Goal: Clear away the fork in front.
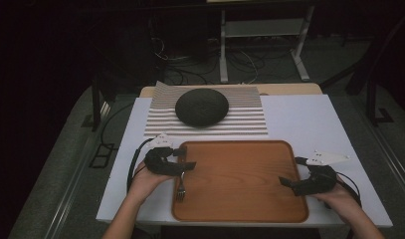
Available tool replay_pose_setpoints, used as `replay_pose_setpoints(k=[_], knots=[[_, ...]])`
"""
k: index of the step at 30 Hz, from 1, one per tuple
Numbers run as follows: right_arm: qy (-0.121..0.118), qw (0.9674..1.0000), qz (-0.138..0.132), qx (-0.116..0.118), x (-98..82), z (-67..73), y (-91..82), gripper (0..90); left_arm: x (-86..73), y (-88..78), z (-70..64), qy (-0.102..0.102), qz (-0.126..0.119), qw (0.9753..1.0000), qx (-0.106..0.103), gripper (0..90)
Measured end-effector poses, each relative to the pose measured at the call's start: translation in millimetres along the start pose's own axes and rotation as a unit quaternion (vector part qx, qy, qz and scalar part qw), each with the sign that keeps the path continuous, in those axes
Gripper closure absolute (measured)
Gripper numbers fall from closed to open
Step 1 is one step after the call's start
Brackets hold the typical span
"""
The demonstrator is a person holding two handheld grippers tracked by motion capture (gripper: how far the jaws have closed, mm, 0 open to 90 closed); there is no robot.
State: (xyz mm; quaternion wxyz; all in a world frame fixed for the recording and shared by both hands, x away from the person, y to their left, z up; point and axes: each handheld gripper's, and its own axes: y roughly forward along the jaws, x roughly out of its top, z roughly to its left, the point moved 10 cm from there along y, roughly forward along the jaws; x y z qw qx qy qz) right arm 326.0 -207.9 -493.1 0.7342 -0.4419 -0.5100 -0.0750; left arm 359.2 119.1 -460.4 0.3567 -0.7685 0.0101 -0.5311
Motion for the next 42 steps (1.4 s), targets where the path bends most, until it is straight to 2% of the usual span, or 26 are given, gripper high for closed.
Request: replay_pose_setpoints(k=[3,13,18,42], knots=[[0.0,1.0,0.0,0.001,0.0,-0.1,-0.4,4.9,-6.6,-2.8,-0.9,0.004,0.002,1.0,0.008,19.0],[-0.002,1.0,0.001,0.004,0.4,2.0,0.2,4.9,-26.6,-17.7,3.5,-0.004,-0.006,0.9996,0.027,10.3],[-0.003,1.0,0.001,0.004,0.1,1.8,0.1,4.9,-36.2,-20.1,5.0,-0.004,-0.002,0.9994,0.034,1.5],[0.0,1.0,0.003,0.001,-2.3,0.2,-1.2,4.8,-35.3,-16.9,6.3,0.006,-0.001,0.9996,0.029,0.0]])
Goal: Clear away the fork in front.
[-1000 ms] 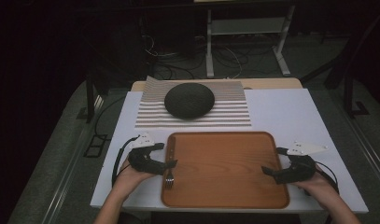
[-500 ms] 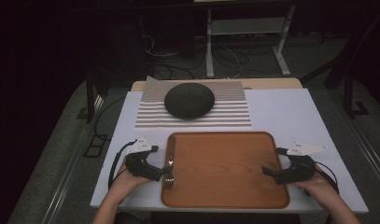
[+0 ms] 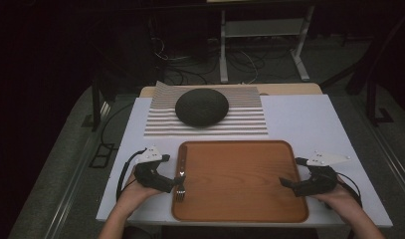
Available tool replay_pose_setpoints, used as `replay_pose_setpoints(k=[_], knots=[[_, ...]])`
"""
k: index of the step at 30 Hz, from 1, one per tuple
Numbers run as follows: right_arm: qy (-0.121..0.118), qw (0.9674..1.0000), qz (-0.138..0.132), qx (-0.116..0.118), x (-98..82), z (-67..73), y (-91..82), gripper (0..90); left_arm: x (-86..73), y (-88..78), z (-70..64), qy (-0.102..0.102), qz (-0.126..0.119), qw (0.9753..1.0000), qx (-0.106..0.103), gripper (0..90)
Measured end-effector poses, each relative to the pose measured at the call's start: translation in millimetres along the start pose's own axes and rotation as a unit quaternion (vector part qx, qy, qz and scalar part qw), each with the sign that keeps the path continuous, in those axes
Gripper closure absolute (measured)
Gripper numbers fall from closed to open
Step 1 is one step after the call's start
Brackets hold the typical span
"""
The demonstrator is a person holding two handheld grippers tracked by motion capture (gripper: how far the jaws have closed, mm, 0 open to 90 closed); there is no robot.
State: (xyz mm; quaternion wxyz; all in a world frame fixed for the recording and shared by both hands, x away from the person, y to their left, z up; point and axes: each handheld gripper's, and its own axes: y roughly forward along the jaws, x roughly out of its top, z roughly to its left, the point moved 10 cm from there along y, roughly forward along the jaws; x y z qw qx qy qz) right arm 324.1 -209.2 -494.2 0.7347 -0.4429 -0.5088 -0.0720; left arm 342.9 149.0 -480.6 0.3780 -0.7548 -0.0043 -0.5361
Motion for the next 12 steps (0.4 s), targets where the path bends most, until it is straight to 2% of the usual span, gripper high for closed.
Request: replay_pose_setpoints(k=[12], knots=[[0.0,1.0,-0.001,-0.002,-0.2,0.2,-1.9,4.7,1.1,-0.8,1.4,0.001,-0.001,1.0,0.003,0.0]])
